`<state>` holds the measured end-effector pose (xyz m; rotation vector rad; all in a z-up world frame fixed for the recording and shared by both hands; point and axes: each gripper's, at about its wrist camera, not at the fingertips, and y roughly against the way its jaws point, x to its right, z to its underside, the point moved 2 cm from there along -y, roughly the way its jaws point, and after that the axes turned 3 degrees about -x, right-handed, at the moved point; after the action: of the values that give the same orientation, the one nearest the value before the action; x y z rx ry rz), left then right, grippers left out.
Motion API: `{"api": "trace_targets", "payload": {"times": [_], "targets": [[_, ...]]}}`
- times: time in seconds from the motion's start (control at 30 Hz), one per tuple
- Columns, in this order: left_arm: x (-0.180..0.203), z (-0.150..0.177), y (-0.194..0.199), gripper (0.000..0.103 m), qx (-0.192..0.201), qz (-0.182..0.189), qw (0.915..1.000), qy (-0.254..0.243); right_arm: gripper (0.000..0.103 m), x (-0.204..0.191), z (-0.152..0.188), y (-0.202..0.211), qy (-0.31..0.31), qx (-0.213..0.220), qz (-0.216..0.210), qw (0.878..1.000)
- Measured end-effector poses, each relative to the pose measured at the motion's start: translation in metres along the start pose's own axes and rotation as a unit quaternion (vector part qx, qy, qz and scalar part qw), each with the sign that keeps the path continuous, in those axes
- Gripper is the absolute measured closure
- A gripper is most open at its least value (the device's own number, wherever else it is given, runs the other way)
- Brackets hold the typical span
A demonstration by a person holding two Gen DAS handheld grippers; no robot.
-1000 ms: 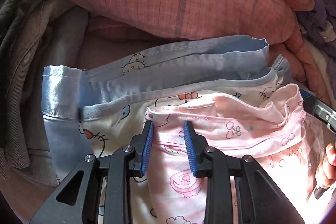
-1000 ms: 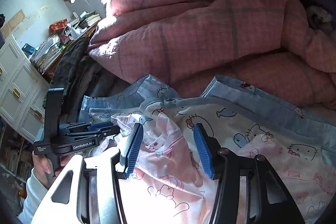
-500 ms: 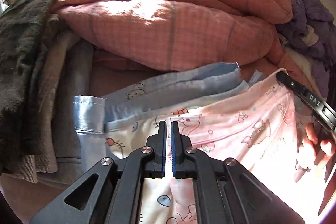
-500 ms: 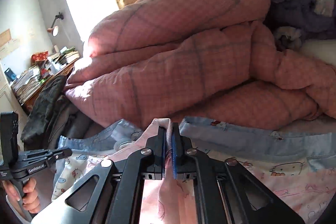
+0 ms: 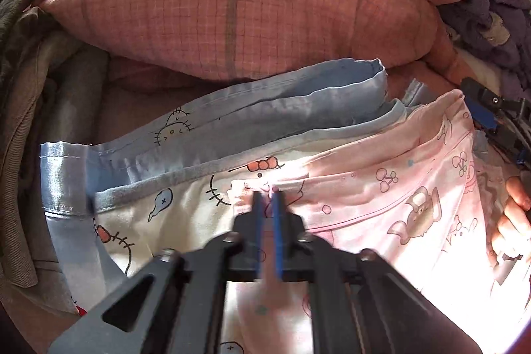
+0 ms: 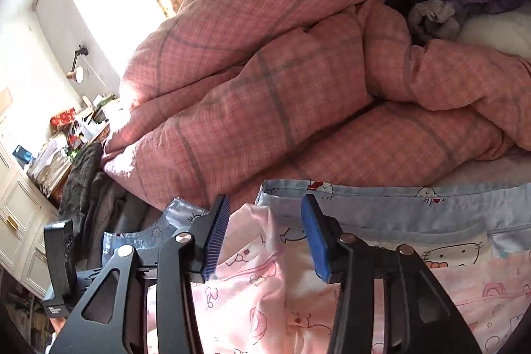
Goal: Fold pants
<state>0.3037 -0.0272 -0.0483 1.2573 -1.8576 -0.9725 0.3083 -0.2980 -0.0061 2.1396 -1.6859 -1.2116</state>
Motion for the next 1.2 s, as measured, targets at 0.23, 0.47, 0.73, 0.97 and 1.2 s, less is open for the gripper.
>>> {"api": "trace_targets", "payload": {"times": [0.23, 0.47, 0.73, 0.97, 1.2], "targets": [[-0.007, -0.006, 0.047, 0.103, 0.069, -0.065, 0.9955, 0.008, 0.056, 0.008, -0.004, 0.007, -0.012, 0.001, -0.001, 1.0], [-0.03, -0.002, 0.087, 0.103, 0.095, -0.193, 0.9766, -0.005, 0.056, -0.003, 0.004, -0.007, 0.018, -0.018, 0.0, 1.0], [-0.047, 0.013, 0.066, 0.103, 0.075, -0.221, 0.9723, 0.002, 0.056, -0.058, 0.03, -0.036, 0.162, -0.042, 0.007, 0.986], [-0.047, 0.006, 0.054, 0.103, 0.07, -0.244, 0.9671, -0.005, 0.093, -0.051, 0.031, -0.056, 0.154, -0.046, 0.068, 0.985], [-0.048, 0.007, 0.022, 0.103, 0.043, -0.264, 0.9636, -0.011, 0.101, -0.045, 0.028, -0.06, 0.147, -0.003, 0.148, 0.978]]}}
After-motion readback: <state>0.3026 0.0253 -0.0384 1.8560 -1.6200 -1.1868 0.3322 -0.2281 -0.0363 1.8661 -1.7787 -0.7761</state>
